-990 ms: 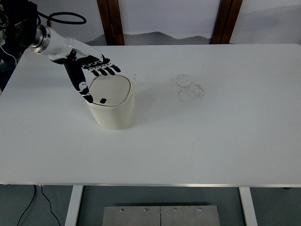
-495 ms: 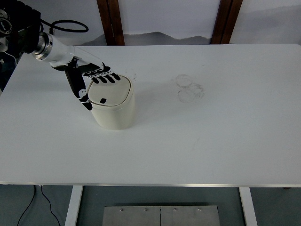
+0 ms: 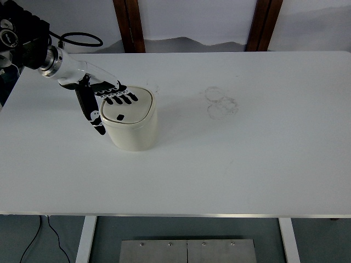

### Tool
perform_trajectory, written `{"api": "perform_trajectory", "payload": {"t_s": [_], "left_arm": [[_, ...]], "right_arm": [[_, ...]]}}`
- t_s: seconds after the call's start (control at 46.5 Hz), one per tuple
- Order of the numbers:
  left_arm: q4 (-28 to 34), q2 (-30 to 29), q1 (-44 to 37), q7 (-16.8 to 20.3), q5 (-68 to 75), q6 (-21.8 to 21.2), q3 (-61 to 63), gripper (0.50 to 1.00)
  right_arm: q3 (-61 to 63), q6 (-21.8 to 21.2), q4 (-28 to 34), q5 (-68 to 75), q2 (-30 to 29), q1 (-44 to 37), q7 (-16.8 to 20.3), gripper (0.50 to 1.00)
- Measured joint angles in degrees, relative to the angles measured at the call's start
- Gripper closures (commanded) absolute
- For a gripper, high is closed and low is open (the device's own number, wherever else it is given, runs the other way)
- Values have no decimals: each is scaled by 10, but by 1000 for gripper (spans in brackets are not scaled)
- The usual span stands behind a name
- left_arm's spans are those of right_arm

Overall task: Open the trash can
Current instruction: 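Press the left hand's fingers down on the lid near its button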

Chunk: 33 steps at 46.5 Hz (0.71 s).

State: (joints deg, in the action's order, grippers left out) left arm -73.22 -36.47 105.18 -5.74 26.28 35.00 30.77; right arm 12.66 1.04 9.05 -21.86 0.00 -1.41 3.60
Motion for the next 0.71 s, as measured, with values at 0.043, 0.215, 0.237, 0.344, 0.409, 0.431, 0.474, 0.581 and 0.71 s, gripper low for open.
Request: {"api": "perform_trajectory", "payload": {"t_s": [0.043,0.215,0.237,0.344,0.409,0.431,0.474,0.581,0.71], "left_arm": [[0,0,-1,0,0,0,0,500],[0,0,-5,0,0,0,0,500],[0,0,-5,0,0,0,0,500],[0,1,-7,0,0,0,0,500],[0,1,-9,0,0,0,0,500],[0,1,-9,0,0,0,0,500],[0,1,-9,0,0,0,0,500],[0,1,-12,0,0,0,0,500],[0,1,-15,0,0,0,0,500]], "right_arm": [[0,0,0,0,0,0,0,505],[0,0,0,0,0,0,0,505],[0,0,0,0,0,0,0,505],[0,0,0,0,0,0,0,505],[0,0,0,0,0,0,0,505],[0,0,0,0,0,0,0,505],[0,0,0,0,0,0,0,505],[0,0,0,0,0,0,0,505],[0,0,0,0,0,0,0,505]]}}
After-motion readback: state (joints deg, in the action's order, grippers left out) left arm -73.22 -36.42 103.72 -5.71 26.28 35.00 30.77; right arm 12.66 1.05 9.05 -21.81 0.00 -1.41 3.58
